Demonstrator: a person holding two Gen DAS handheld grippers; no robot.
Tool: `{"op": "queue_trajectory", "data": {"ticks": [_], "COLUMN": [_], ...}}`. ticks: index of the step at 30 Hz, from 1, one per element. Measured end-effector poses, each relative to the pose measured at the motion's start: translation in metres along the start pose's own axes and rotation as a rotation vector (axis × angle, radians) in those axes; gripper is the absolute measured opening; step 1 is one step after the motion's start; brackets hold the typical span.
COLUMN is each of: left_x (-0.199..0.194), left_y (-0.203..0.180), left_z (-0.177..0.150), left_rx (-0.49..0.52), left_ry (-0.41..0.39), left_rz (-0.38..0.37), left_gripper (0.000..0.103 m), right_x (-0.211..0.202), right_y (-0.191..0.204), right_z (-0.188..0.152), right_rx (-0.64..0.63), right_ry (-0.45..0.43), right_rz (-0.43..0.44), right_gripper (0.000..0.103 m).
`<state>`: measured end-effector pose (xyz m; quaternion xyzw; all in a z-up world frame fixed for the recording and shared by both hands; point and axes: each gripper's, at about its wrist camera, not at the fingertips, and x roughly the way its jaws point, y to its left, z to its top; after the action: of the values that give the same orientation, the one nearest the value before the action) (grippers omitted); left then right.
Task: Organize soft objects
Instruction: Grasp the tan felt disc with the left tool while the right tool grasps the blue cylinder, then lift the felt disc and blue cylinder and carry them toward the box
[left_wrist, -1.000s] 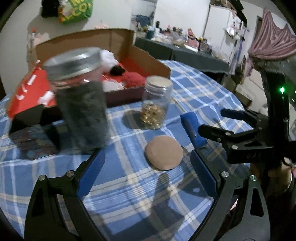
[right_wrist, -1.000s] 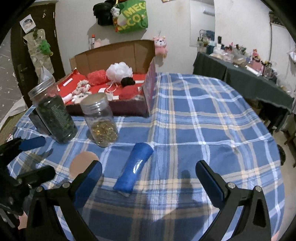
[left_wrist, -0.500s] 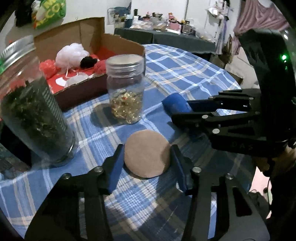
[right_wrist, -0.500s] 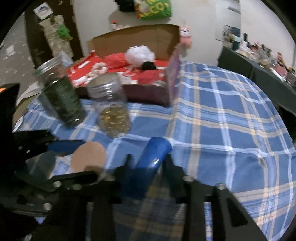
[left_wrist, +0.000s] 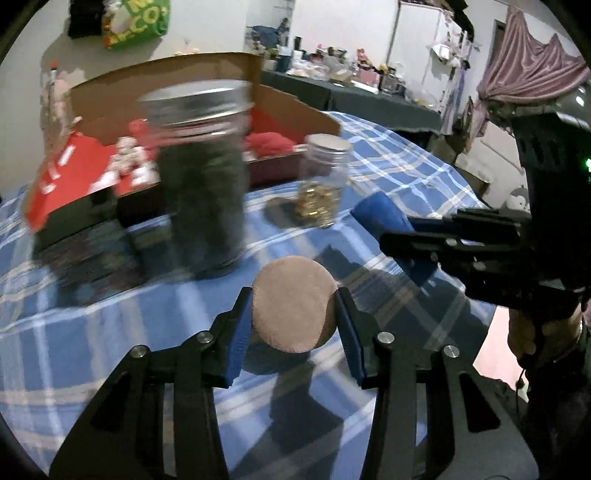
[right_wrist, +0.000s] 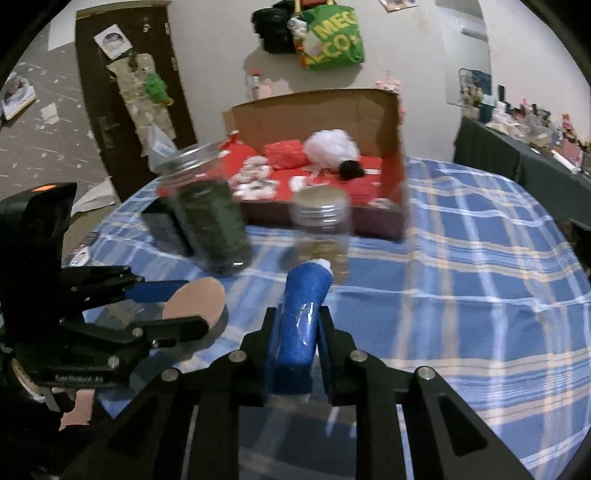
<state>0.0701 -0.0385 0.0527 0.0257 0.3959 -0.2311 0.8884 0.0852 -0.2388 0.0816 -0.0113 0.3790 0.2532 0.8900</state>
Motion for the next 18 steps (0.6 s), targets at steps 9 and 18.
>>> {"op": "queue_trajectory", "data": {"ticks": [9, 18], "left_x": [-0.006, 0.000], "left_y": [0.032, 0.027], "left_z": [-0.027, -0.037], "left_rx": [-0.030, 0.003], "left_ry": [0.025, 0.001], "left_rz": [0.073, 0.099], "left_gripper": [0.045, 0.061], "right_x": [0.027, 0.036], "right_y": [0.055, 0.066], "right_z": [-0.017, -0.028], "right_rx": [-0.019, -0.033], "right_ry": [0.033, 0.019], "right_rz": [0.060, -0.041], "right_gripper": [0.023, 0.053]}}
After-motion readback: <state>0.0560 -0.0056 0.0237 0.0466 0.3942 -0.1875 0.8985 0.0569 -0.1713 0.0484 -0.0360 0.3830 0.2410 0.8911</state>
